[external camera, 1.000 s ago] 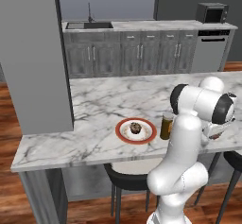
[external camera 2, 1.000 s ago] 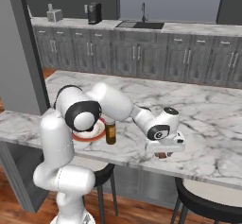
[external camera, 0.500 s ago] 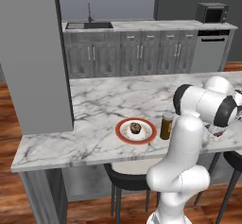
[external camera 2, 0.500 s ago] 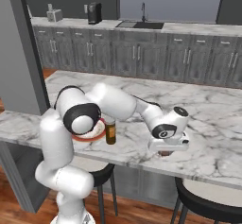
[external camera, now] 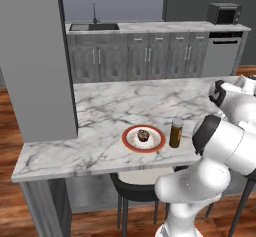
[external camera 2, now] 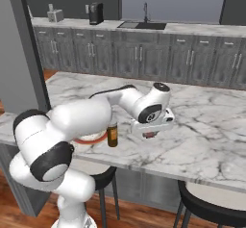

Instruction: Take the cinnamon bottle from the cabinet and place it on the dining table, next to the plate with the cupcake. Then take the chocolate from the dining counter and place it on the cupcake plate.

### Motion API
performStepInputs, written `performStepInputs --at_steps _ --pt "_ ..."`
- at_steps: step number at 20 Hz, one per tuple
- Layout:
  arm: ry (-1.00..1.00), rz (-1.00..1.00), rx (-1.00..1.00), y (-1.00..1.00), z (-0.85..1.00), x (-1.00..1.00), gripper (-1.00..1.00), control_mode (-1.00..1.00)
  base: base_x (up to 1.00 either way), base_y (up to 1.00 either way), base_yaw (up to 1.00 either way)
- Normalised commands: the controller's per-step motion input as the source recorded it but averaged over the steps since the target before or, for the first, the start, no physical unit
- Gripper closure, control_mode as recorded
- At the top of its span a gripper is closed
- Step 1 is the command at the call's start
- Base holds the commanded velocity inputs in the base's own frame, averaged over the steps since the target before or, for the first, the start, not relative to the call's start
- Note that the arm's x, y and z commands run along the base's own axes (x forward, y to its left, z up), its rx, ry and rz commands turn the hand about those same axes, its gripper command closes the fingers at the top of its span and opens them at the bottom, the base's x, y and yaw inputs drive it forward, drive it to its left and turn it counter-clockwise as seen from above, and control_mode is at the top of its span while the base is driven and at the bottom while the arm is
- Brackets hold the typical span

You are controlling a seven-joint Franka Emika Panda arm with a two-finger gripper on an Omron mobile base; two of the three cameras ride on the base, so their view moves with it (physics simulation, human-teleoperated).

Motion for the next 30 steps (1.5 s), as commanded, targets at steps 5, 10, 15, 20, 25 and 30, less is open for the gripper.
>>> performStepInputs --at_steps 5,10,15,20,25,30 --pt "0.00 0.20 -0.05 1.00 1.00 -0.11 1.00 -1.00 0.00 0.00 0.00" --pt "0.00 0.20 -0.03 1.00 1.00 0.00 1.00 -1.00 0.00 0.00 0.00" --pt "0.01 0.23 0.00 0.99 0.84 0.00 1.00 -1.00 0.00 0.00 0.00" --pt "0.05 0.25 -0.13 1.00 0.04 0.00 1.00 -1.00 0.00 0.00 0.00" --pt "0.12 0.19 -0.25 0.98 -0.85 -0.09 1.00 -1.00 0.00 0.00 0.00" --pt "0.13 0.16 -0.16 0.68 -0.95 -0.12 1.00 -1.00 0.00 0.00 0.00"
